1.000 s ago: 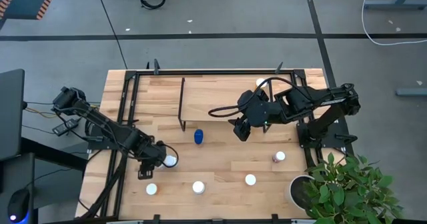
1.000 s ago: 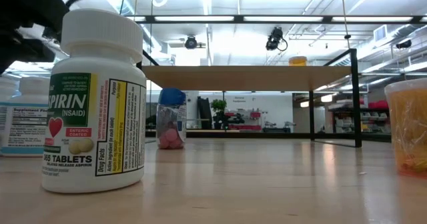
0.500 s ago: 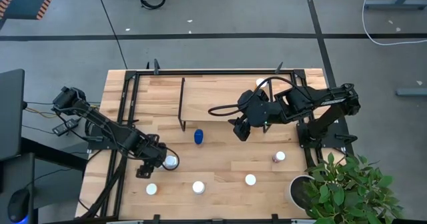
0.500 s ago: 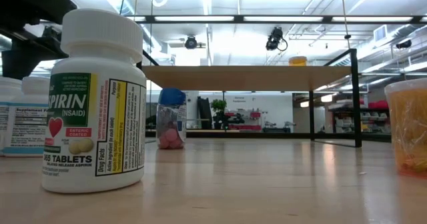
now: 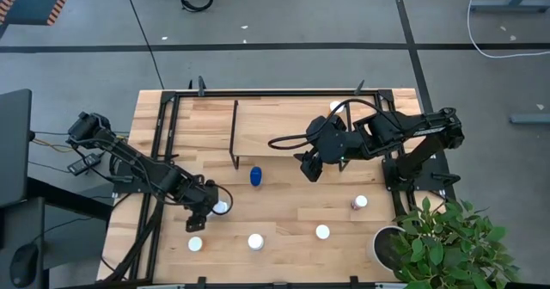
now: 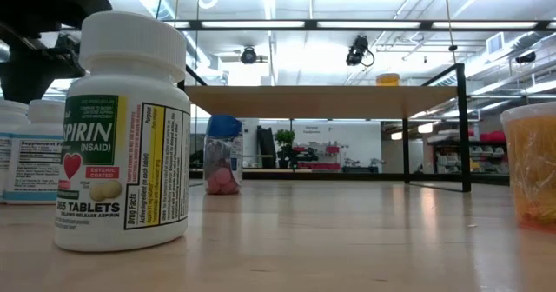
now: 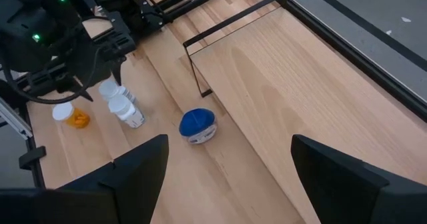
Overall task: Pick and place medicine bottles onto shelf by color
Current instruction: Put the left white pill bottle on the shelf
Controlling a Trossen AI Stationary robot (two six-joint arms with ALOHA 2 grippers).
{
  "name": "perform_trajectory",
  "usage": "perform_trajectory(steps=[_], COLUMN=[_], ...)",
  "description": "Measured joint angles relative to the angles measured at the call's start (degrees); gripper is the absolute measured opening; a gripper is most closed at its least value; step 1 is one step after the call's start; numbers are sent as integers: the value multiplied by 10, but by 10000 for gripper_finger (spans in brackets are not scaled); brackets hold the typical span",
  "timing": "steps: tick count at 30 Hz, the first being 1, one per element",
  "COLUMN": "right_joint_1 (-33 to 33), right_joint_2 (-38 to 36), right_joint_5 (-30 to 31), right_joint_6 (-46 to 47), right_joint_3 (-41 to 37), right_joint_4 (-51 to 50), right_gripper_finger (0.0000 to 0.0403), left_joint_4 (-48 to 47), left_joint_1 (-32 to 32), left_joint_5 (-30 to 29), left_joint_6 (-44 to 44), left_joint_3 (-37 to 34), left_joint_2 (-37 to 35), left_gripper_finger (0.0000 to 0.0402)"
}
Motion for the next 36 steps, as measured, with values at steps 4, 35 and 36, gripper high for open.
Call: perform_trajectory(steps=[4,35,36], right_joint_1=[0,0,0], right_joint_2=[0,0,0], right_joint_5=[0,0,0], right_joint_6=[0,-3,-4], right_joint_3=[0,0,0], right_joint_4=[0,0,0], right_gripper_finger=[324,324,324], left_joint_4=[-4,-4,-6], left_joint_1=[0,0,0], left_joint_5=[0,-3,0], left_joint_6=[-41,-121,-125], left_joint_3=[0,1,3], left_joint_2=[0,48,48], left_gripper_finger=[308,233,233])
